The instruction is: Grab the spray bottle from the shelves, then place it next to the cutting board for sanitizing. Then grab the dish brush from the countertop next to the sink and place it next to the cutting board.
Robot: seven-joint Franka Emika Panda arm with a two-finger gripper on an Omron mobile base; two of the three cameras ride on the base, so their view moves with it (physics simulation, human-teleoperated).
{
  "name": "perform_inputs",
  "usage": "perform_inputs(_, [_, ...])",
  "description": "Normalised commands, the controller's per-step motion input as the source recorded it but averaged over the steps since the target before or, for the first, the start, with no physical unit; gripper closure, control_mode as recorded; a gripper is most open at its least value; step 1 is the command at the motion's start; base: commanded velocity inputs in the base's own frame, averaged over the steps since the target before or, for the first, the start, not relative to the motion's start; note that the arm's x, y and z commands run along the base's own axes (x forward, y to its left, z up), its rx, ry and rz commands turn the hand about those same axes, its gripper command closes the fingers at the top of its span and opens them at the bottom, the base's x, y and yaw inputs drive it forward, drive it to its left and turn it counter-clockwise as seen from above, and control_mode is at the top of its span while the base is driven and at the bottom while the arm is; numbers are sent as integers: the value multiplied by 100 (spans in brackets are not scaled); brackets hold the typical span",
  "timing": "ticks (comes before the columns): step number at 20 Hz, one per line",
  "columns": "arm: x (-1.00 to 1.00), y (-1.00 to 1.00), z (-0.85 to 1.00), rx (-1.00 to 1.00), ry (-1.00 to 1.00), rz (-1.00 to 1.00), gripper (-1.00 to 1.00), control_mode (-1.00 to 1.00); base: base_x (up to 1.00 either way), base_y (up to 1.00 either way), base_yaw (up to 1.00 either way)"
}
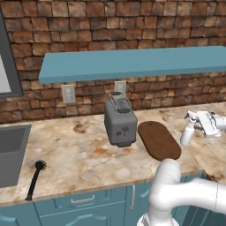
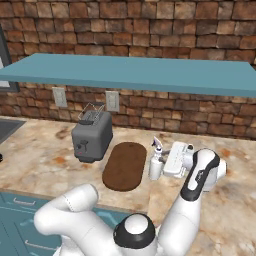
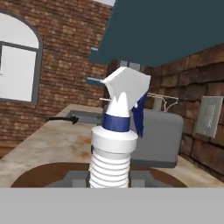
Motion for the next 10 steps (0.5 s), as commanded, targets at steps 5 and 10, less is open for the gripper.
perform_inputs(5, [-18, 0, -12, 0, -1, 1, -100, -100, 0, 0, 0])
perform_inputs(10, [-7, -3, 0, 0, -4, 0, -100, -100, 0, 0, 0])
